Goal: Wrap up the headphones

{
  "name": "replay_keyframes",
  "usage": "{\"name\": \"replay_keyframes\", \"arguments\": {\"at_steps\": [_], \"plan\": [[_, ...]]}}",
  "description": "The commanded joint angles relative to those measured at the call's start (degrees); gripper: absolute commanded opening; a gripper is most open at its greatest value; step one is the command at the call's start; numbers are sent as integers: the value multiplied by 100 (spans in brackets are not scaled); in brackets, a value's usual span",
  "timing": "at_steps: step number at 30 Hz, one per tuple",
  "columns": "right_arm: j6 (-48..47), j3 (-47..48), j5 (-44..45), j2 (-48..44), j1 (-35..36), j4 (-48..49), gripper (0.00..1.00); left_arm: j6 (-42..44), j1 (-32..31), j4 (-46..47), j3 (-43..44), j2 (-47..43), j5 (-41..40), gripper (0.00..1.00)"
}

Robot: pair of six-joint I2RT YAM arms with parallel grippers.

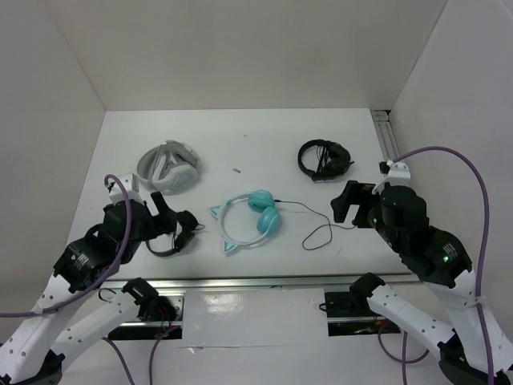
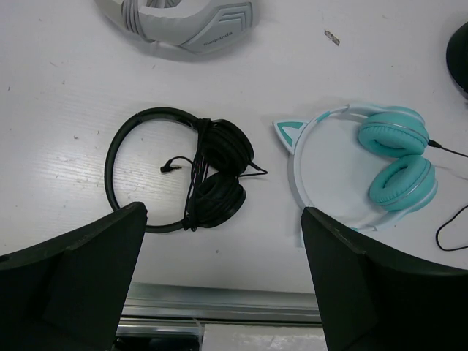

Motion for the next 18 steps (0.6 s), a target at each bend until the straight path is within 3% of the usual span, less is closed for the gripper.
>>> {"name": "replay_keyframes", "arguments": {"at_steps": [1, 8, 12, 18], "plan": [[-14, -47, -109, -19, -21, 177, 100, -17, -6, 129, 71, -23, -26, 100], [-14, -47, -110, -71, -21, 177, 100, -17, -6, 129, 19, -23, -27, 100], [-14, -100, -171, -19, -21, 177, 100, 413, -6, 515, 19, 188, 579, 100], [-14, -425, -233, -28, -21, 353, 100, -138, -6, 541, 186, 1479, 1097, 100]]}}
